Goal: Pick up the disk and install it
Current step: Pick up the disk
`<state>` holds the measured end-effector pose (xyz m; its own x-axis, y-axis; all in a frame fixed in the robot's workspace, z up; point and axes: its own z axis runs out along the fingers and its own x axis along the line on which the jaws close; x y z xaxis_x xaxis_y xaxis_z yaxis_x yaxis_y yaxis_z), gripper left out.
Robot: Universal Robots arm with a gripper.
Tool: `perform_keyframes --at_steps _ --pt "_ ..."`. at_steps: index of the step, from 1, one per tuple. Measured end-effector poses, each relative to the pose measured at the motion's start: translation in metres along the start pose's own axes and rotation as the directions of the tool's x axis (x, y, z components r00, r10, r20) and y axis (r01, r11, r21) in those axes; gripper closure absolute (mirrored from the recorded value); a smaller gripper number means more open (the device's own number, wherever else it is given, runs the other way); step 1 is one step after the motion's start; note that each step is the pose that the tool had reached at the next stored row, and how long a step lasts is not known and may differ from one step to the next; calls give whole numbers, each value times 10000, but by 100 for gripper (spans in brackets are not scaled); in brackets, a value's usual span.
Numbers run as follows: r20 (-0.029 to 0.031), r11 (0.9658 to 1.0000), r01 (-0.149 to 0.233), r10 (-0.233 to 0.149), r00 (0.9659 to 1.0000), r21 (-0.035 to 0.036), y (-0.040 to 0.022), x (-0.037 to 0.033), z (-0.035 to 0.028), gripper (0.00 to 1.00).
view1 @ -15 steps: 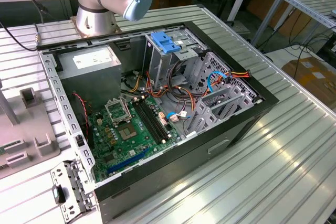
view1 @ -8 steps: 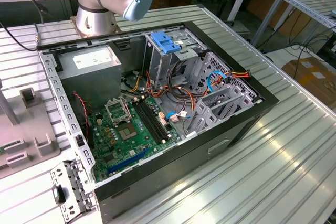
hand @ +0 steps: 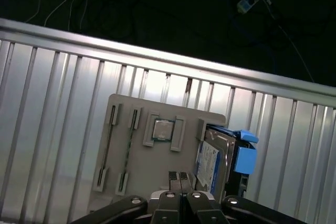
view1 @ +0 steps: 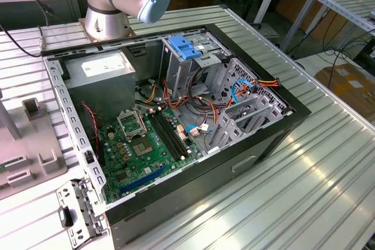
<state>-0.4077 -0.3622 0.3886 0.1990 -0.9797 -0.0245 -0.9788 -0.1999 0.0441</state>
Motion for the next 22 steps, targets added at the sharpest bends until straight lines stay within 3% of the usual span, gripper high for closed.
perform_keyframes --at_steps 11,22 --pt "-33 9971 761 -762 9971 -20 0 0 0 89" --pt "-67 9874 1584 -1584 9874 -45 0 0 0 89"
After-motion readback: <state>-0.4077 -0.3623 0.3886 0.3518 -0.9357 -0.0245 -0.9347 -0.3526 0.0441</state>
